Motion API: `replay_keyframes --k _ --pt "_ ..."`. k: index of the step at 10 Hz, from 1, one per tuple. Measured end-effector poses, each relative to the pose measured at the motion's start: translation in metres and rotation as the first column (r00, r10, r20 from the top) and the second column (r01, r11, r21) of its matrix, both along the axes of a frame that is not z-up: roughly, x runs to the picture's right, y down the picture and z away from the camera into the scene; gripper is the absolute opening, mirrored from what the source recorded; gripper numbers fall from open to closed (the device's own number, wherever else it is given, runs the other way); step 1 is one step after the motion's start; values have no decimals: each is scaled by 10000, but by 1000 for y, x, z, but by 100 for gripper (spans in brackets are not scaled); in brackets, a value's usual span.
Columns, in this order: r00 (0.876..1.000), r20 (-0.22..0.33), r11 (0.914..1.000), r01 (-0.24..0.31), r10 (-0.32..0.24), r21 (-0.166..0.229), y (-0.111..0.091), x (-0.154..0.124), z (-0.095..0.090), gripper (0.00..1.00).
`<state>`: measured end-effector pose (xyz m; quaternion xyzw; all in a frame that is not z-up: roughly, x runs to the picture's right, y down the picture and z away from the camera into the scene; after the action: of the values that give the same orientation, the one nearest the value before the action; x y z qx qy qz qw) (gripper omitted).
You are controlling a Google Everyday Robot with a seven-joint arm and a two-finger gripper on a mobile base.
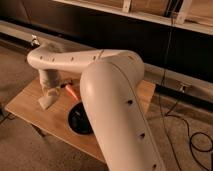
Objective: Place the eraser in the ceramic cup
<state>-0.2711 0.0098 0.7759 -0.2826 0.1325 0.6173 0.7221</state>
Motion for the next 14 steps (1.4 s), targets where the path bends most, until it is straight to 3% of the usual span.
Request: replay_keyframes --k 4,8,11,14 --pt "9988 350 9950 -367 336 926 -41 10 -3 0" --pt "9970 579 9807 -613 514 1857 -86 25 4 0" --pt "9973 454 9728 -665 578 2217 -116 45 12 0" --pt "9949 181 9610 -1002 989 2577 -145 74 24 0"
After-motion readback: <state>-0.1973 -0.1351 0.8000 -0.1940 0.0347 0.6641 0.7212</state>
